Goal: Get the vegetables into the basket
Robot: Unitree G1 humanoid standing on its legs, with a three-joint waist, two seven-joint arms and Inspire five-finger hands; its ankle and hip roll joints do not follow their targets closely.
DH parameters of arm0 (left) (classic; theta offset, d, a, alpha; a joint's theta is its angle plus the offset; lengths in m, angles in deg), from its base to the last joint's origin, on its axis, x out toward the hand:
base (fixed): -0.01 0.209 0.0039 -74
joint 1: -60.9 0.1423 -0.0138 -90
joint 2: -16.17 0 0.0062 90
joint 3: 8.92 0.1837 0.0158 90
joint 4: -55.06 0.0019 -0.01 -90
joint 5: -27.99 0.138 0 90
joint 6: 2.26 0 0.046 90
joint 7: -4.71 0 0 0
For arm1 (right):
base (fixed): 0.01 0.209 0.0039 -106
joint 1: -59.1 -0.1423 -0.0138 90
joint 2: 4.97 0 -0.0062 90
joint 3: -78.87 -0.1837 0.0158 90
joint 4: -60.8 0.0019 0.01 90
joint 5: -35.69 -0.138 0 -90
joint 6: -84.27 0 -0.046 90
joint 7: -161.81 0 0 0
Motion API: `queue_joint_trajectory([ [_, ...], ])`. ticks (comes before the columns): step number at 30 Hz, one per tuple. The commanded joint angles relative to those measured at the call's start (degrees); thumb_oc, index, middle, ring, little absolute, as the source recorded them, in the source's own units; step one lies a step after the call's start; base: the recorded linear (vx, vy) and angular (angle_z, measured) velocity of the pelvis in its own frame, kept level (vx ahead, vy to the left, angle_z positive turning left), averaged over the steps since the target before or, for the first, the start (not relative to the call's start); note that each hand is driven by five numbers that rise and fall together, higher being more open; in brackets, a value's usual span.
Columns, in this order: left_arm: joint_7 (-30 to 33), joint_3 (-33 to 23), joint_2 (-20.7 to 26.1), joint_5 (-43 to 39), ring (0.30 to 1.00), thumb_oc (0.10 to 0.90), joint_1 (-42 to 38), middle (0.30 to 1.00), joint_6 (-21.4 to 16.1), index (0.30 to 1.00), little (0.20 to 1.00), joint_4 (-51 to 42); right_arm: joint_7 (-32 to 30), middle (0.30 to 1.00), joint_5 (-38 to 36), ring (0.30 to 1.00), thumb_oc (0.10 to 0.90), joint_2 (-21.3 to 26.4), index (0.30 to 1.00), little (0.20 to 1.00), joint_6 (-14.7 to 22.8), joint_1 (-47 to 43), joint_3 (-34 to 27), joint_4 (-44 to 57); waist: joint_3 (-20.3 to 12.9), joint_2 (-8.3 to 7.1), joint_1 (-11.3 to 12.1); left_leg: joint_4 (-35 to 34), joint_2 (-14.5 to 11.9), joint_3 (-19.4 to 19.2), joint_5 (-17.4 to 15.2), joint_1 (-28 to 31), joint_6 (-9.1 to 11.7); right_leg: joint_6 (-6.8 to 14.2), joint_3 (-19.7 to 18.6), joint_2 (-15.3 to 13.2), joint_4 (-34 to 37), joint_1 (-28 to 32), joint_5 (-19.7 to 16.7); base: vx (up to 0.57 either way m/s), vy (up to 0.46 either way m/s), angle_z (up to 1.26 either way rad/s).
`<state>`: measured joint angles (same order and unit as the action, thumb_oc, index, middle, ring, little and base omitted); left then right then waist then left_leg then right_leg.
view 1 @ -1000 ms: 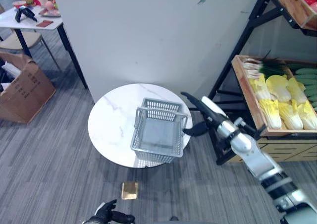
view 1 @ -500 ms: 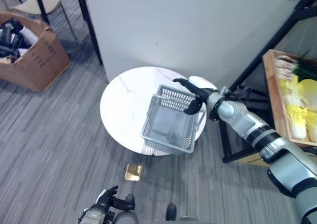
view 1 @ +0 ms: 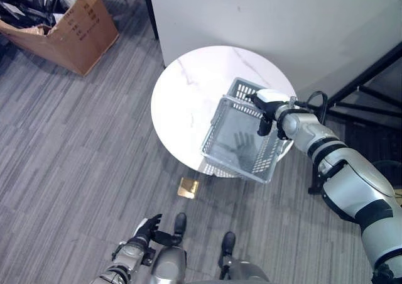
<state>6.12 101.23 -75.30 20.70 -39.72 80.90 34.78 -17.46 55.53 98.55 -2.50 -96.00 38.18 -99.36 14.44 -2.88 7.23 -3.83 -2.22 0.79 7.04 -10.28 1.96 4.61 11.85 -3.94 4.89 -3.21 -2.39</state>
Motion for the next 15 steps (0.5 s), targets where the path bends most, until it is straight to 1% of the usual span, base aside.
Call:
queue_joint_trajectory([
  [1,0.86,4.1,1.79,2.26,1.0,0.9,4.97,1.0,2.56,1.0,1.0,5.27,-2.88,0.3,0.52,0.3,0.4,0.25,0.3,0.3,-0.59,-8.59,0.8,-2.2,-1.07,-3.33,0.33,-1.04,0.49,0.05,-2.01,2.4,1.6,4.83,-4.92,-4.01,0.11,-4.82,-6.59,0.02,-0.019,0.1],
  [3,0.83,3.95,1.54,1.91,1.0,0.9,5.14,1.0,2.68,1.0,1.0,5.31,-3.01,0.3,0.35,0.3,0.4,-0.92,0.3,0.3,-0.83,-7.99,0.32,-2.3,-1.36,-3.16,0.18,-1.14,0.34,0.37,-2.2,2.82,1.63,4.67,-4.91,-3.84,0.11,-4.42,-6.17,0.01,-0.012,0.03],
  [8,0.74,3.88,1.48,2.09,1.0,0.9,4.85,1.0,2.91,1.0,1.0,5.53,-2.54,0.3,0.27,0.3,0.4,-2.37,0.3,0.3,-0.94,-7.62,0.48,-0.88,-1.59,-3.43,-0.2,-1.07,0.0,0.3,-2.38,3.35,1.73,4.44,-5.2,-3.51,0.11,-4.04,-5.9,0.0,-0.007,0.0],
  [14,0.23,2.55,1.67,3.36,1.0,0.9,4.74,1.0,3.53,1.0,1.0,6.48,-1.51,0.3,-0.06,0.3,0.4,-2.35,0.3,0.3,-0.98,-5.91,0.37,3.99,-2.81,-4.54,-1.11,-1.1,-0.66,-0.4,-3.12,5.11,1.82,4.17,-5.67,-2.98,0.11,-2.98,-5.45,0.0,-0.02,-0.01],
  [15,0.23,2.55,1.67,3.37,1.0,0.9,4.76,1.0,3.53,1.0,1.0,6.47,-1.49,0.3,-0.06,0.3,0.4,-2.33,0.3,0.3,-1.02,-5.88,0.36,4.04,-2.79,-4.54,-1.09,-1.11,-0.67,-0.41,-3.13,5.15,1.82,4.17,-5.68,-2.98,0.11,-2.94,-5.44,0.0,-0.015,-0.04],
])
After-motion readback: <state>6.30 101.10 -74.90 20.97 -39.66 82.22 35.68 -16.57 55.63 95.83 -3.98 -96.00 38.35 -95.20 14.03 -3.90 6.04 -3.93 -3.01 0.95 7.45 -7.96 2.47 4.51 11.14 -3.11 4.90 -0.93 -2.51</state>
